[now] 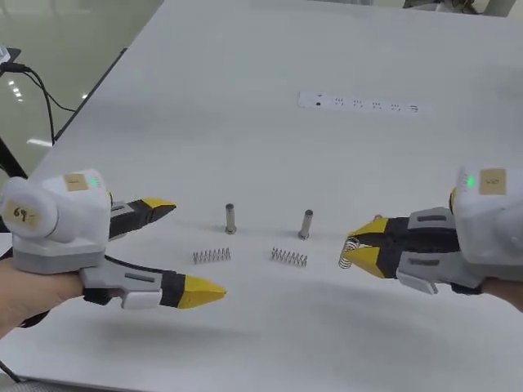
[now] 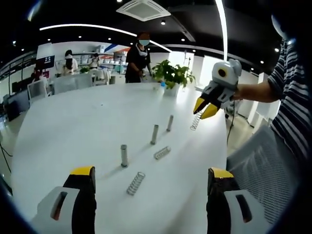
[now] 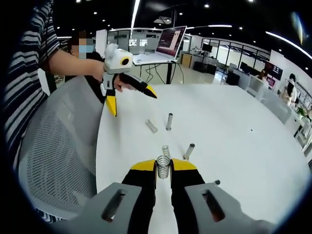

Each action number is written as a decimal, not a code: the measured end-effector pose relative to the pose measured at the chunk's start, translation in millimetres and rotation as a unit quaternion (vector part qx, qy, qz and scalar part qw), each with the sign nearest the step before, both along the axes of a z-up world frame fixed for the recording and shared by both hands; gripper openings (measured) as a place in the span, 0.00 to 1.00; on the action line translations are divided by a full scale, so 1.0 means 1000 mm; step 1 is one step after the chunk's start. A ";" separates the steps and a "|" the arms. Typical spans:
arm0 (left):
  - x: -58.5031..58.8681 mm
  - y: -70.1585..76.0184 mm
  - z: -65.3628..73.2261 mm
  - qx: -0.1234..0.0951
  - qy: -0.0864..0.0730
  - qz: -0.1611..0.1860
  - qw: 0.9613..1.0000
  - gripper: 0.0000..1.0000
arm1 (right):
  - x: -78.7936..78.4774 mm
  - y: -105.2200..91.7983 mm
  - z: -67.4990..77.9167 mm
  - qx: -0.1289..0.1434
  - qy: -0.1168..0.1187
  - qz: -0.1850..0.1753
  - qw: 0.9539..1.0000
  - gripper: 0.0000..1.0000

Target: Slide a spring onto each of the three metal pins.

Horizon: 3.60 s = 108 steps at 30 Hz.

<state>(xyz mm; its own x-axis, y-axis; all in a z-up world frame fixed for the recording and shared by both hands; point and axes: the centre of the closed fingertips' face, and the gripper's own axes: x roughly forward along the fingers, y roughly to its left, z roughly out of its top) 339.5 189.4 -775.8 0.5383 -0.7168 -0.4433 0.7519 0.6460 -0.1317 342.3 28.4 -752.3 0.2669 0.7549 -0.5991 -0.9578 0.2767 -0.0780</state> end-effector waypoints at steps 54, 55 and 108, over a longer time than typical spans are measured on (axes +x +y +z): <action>0.001 0.009 0.000 -0.008 -0.006 0.026 1.000 0.98 | 0.094 -0.050 -0.001 0.036 0.002 -0.188 0.982 0.08; 0.001 0.009 0.000 -0.007 -0.006 0.026 1.000 0.98 | 0.094 -0.050 -0.003 0.034 0.004 -0.187 0.982 0.08; -0.004 0.008 -0.003 0.000 0.004 0.020 1.000 0.98 | 0.087 -0.057 -0.057 0.008 0.057 -0.222 0.973 0.20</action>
<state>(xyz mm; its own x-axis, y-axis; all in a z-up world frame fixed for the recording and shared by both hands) 335.5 197.3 -778.8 0.5631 -0.6954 -0.4466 0.7247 0.6752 -0.1376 429.2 -28.3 -809.4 0.5019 0.5887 -0.6336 -0.7451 0.6663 0.0289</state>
